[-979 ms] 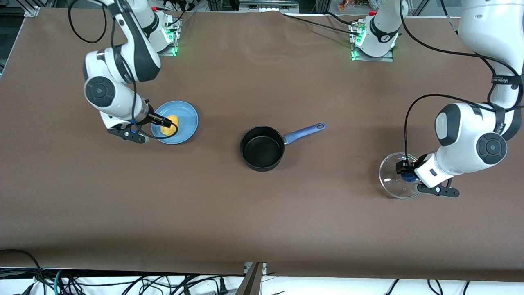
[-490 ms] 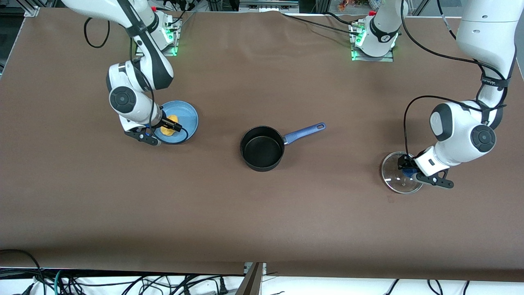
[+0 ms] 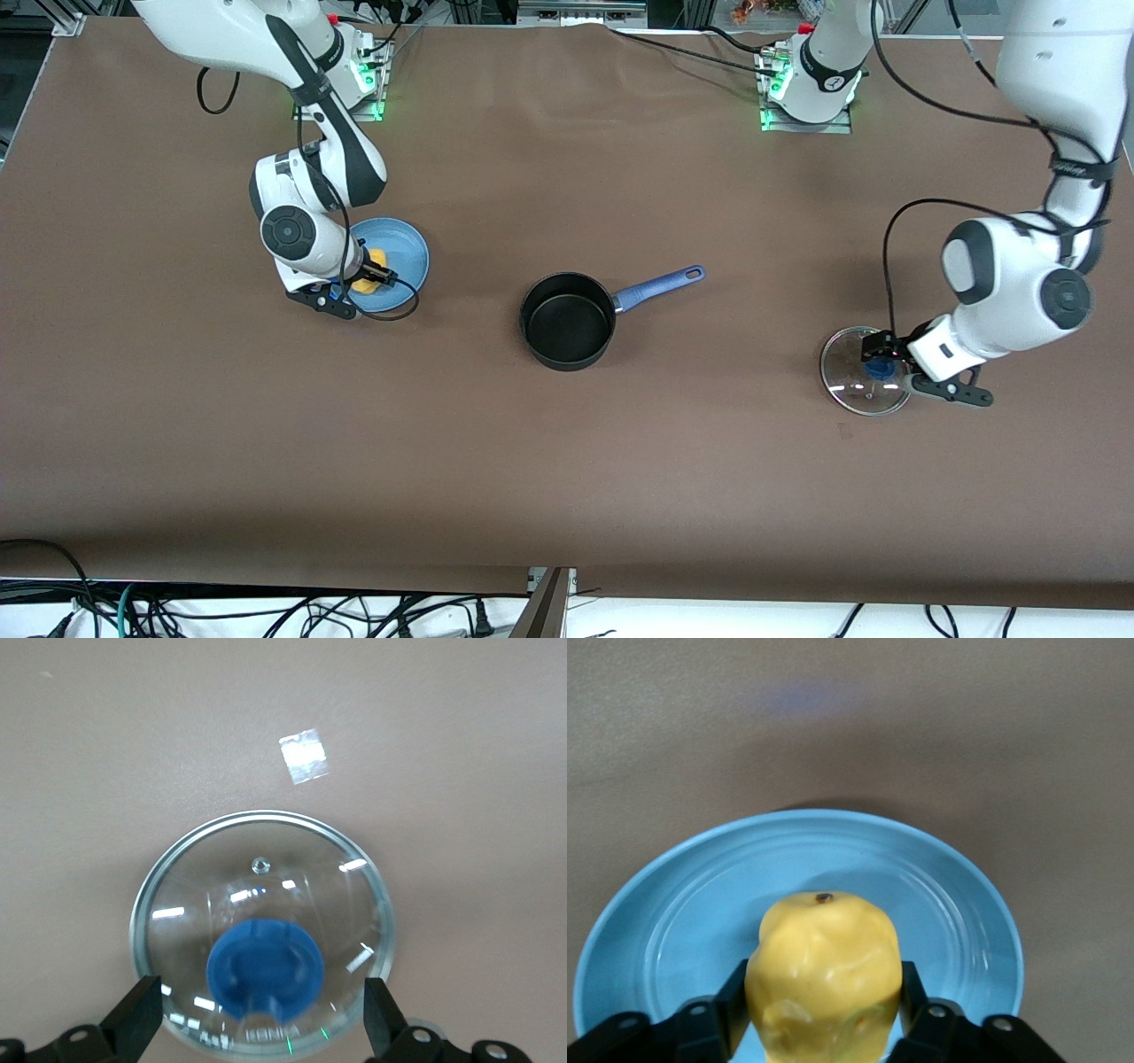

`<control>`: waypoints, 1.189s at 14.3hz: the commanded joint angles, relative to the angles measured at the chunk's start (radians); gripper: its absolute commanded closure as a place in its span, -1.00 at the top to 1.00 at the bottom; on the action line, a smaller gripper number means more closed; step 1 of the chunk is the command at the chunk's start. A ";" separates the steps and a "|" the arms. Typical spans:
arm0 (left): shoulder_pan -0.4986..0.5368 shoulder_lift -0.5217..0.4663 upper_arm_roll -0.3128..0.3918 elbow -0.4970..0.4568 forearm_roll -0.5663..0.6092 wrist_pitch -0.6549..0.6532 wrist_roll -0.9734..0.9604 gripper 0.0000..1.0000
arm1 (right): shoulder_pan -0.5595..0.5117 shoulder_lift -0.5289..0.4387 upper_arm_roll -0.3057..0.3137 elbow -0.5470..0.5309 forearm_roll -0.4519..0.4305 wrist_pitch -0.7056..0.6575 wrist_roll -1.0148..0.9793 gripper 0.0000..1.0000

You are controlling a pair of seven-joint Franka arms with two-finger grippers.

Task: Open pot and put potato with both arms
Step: 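Set the lid down with the left gripper while the right gripper grasps the potato, then carry the yellow potato with the right gripper over the open saucepan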

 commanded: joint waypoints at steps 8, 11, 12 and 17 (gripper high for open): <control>-0.012 -0.201 -0.017 0.376 0.044 -0.671 -0.336 1.00 | 0.022 -0.045 0.045 0.352 0.022 -0.437 0.013 -0.34; -0.012 -0.242 -0.042 0.411 0.093 -0.758 -0.368 1.00 | 0.069 0.004 0.053 0.510 0.183 -0.482 0.034 -0.32; -0.012 -0.251 -0.058 0.413 0.127 -0.775 -0.371 1.00 | 0.087 0.042 0.053 0.569 0.223 -0.474 0.057 -0.32; 0.002 -0.259 -0.083 0.419 0.121 -0.780 -0.385 1.00 | 0.235 0.308 0.053 0.929 0.248 -0.444 0.200 -0.32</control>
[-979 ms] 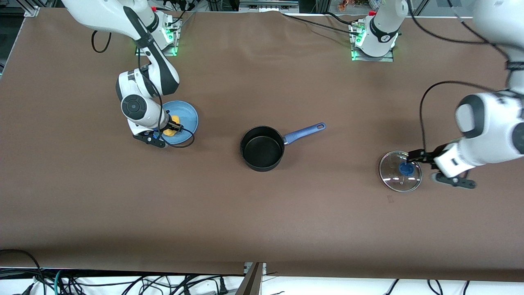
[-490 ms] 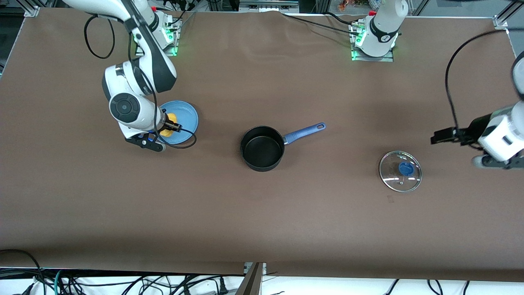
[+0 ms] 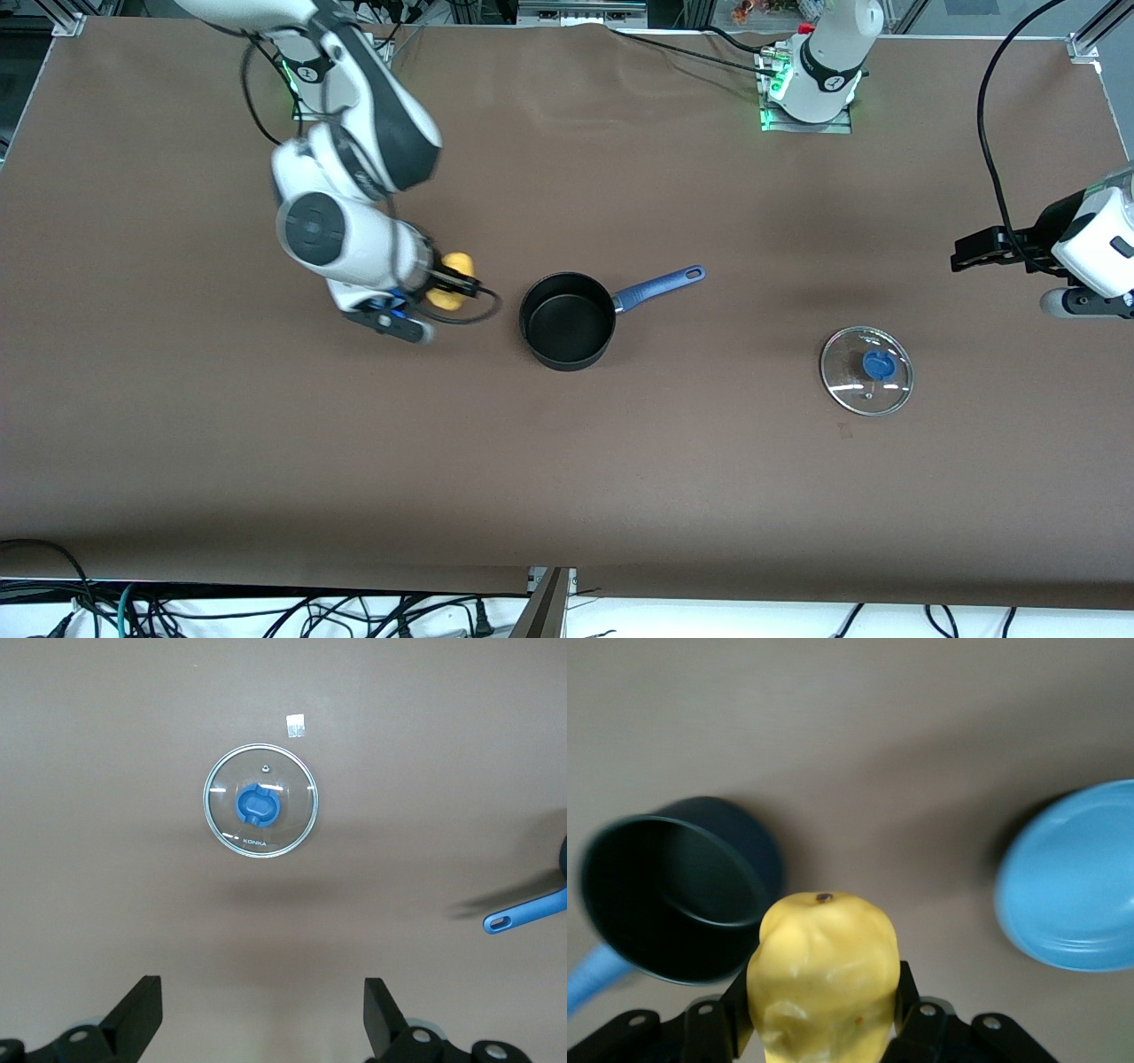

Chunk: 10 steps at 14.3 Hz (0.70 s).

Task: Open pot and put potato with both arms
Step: 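Carry the yellow potato with the right gripper over the open saucepan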

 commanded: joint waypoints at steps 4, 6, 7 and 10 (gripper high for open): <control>0.010 -0.001 -0.008 0.015 0.013 -0.020 -0.039 1.00 | 0.136 0.235 -0.004 0.191 0.015 0.213 0.076 -0.32; 0.010 -0.001 -0.008 0.015 0.009 -0.020 -0.041 1.00 | 0.149 0.277 -0.004 0.191 0.015 0.286 0.075 -0.32; 0.010 -0.001 -0.008 0.015 0.009 -0.020 -0.042 1.00 | 0.166 0.294 -0.004 0.191 0.015 0.316 0.079 -0.32; 0.010 0.001 -0.008 0.015 0.009 -0.020 -0.041 1.00 | 0.190 0.329 -0.004 0.188 0.012 0.327 0.081 -0.32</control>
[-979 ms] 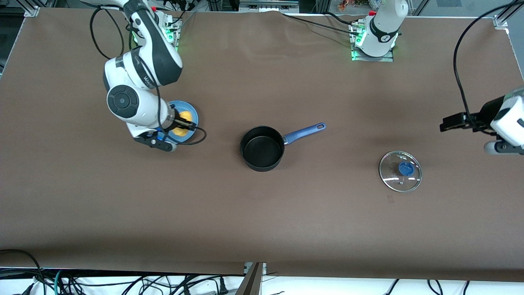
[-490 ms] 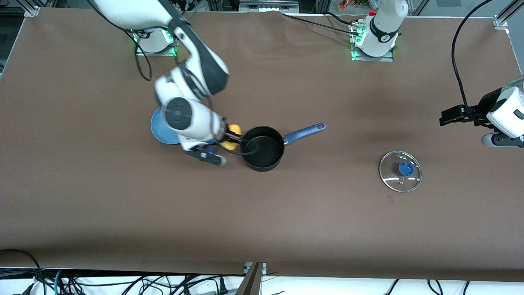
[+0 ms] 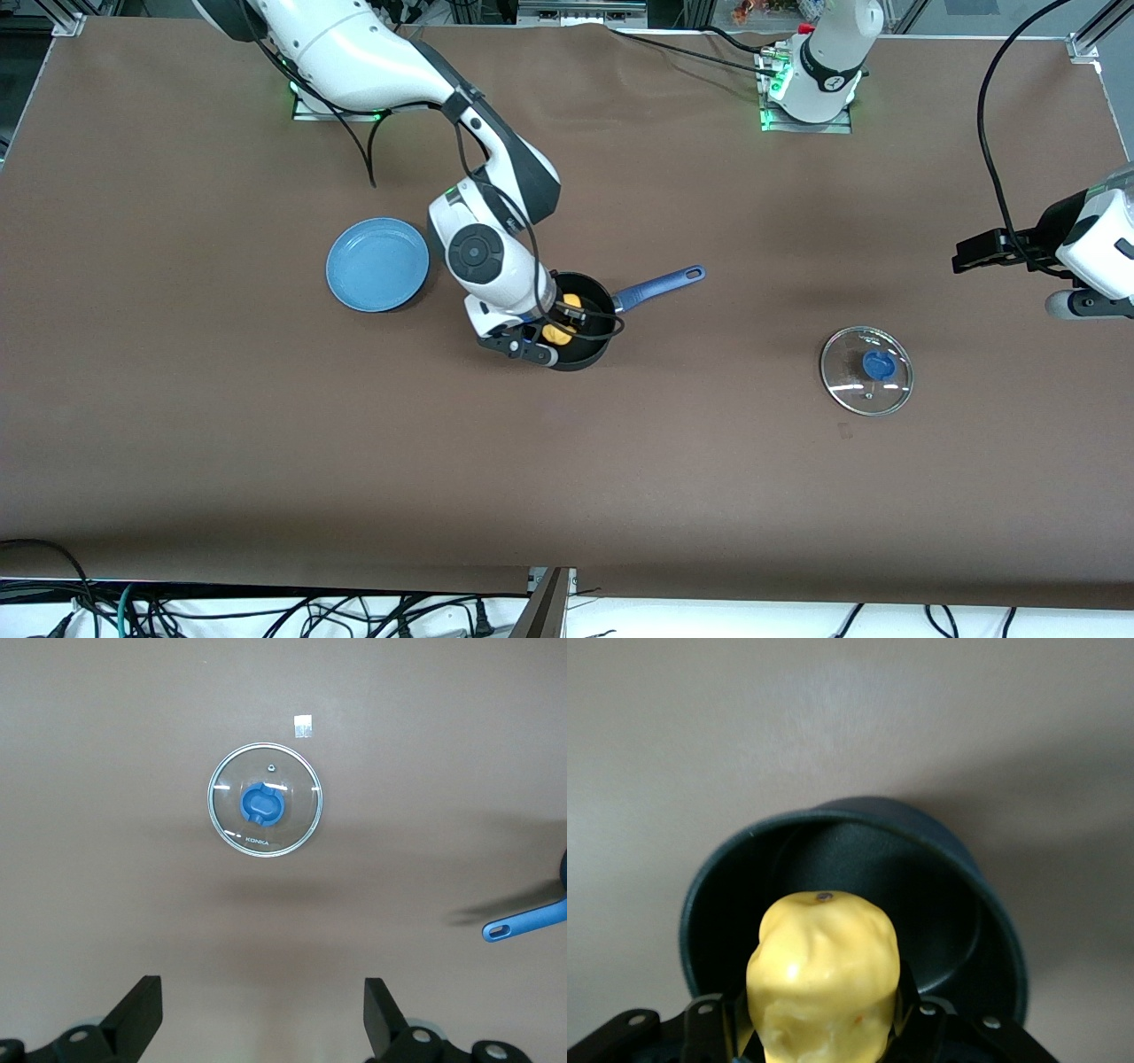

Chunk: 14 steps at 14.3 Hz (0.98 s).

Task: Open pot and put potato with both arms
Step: 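Carry the yellow potato with the right gripper over the open saucepan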

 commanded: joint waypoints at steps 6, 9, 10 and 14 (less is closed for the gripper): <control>0.004 0.001 -0.008 0.015 0.008 -0.019 -0.007 1.00 | 0.027 0.073 -0.006 0.036 0.003 0.002 0.016 0.57; 0.004 0.002 -0.008 0.015 -0.009 -0.019 -0.009 1.00 | 0.033 0.056 -0.010 0.040 -0.011 -0.009 0.009 1.00; 0.004 0.002 -0.008 0.015 -0.009 -0.019 -0.009 1.00 | 0.032 0.040 -0.010 0.040 -0.013 -0.017 0.007 1.00; 0.002 0.002 -0.008 0.015 -0.010 -0.019 -0.007 1.00 | 0.007 -0.083 -0.042 0.042 -0.014 -0.176 -0.005 1.00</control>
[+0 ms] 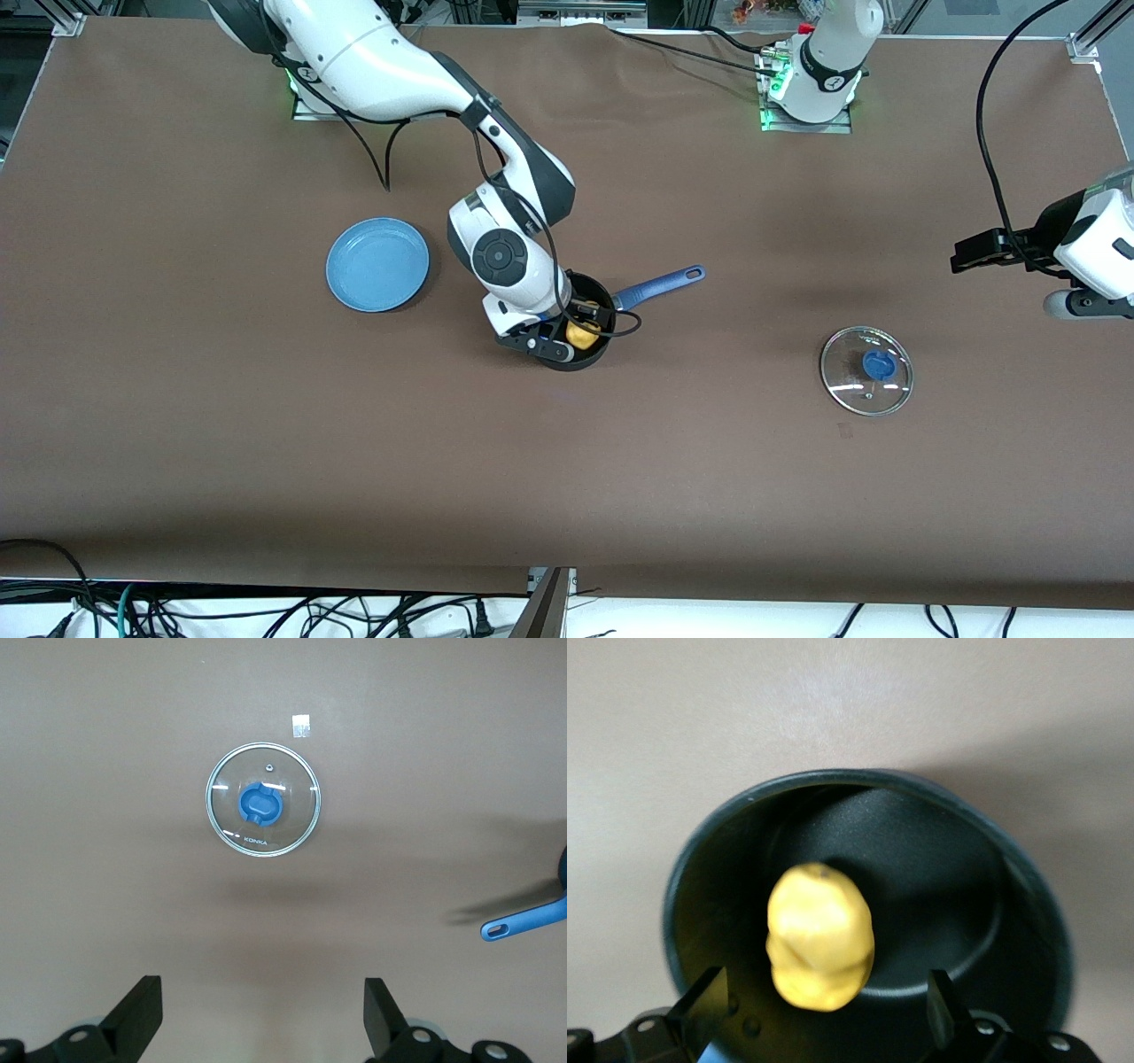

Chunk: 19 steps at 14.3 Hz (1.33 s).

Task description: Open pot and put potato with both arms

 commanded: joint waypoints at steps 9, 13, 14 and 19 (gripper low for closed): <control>0.001 0.002 -0.005 0.015 -0.008 -0.017 -0.005 1.00 | -0.024 -0.418 -0.441 -0.026 -0.008 -0.561 -0.467 1.00; 0.003 0.002 -0.003 0.015 -0.009 -0.017 0.000 1.00 | -0.029 -0.497 -0.610 -0.066 -0.009 -0.622 -0.718 1.00; 0.001 0.002 -0.003 0.015 -0.009 -0.017 -0.002 1.00 | -0.032 -0.514 -0.644 -0.088 -0.011 -0.641 -0.762 1.00; 0.000 0.002 -0.003 0.015 -0.008 -0.017 -0.002 1.00 | -0.229 -0.665 -0.470 -0.229 -0.124 -0.641 -0.888 1.00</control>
